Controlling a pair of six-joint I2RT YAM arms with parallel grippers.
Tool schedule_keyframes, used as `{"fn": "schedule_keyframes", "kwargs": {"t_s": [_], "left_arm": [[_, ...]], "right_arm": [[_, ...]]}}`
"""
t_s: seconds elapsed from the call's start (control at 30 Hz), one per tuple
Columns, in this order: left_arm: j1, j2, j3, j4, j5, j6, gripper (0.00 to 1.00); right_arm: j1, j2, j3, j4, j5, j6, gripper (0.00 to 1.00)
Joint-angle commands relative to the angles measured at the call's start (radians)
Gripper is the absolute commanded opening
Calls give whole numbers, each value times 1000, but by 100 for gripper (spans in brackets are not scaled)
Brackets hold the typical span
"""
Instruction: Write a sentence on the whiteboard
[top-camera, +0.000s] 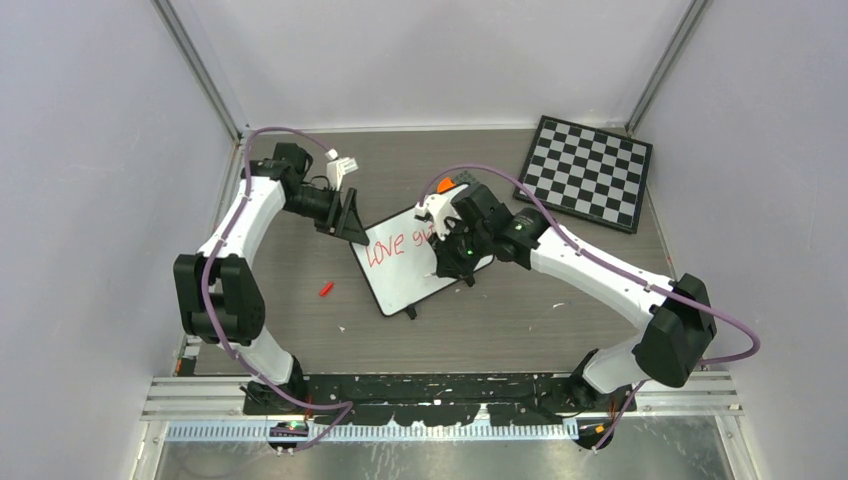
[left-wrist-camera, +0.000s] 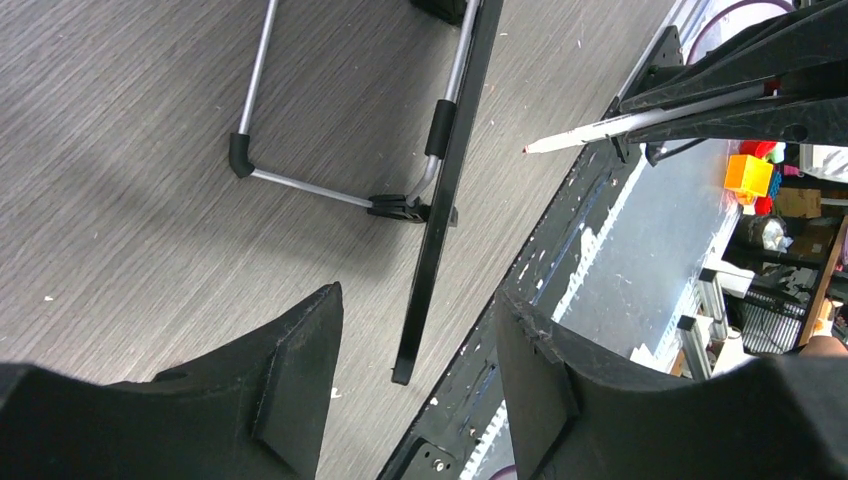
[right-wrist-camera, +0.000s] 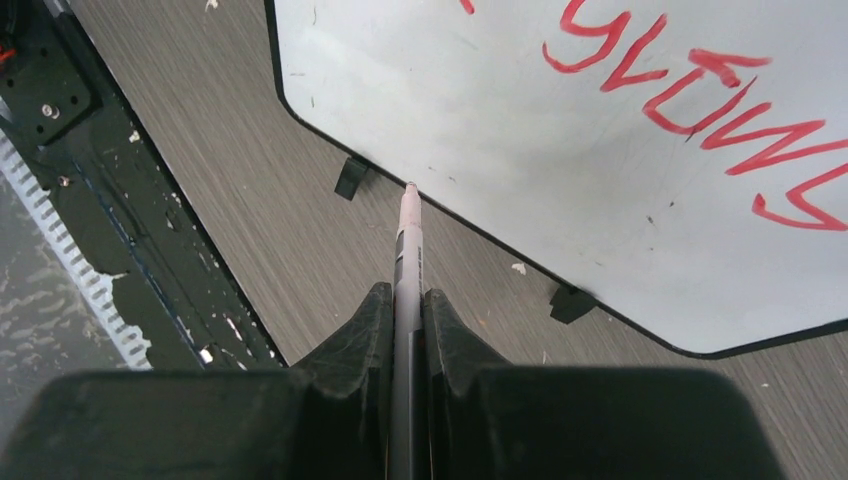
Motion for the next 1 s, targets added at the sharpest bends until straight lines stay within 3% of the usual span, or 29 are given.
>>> {"fn": "schedule_keyframes", "kwargs": {"t_s": [0.0, 0.4, 0.97], "left_arm": [[-5, 9, -12, 44, 3, 2, 59], [-26, 50, -5, 58, 21, -1, 47], [-42, 68, -7, 61, 27, 2, 16]], "right_arm": [[5, -13, -24, 168, -11, 30, 0], [10, 4, -47, 286, 4, 61, 0], [22, 15, -53, 317, 10, 99, 0]]}}
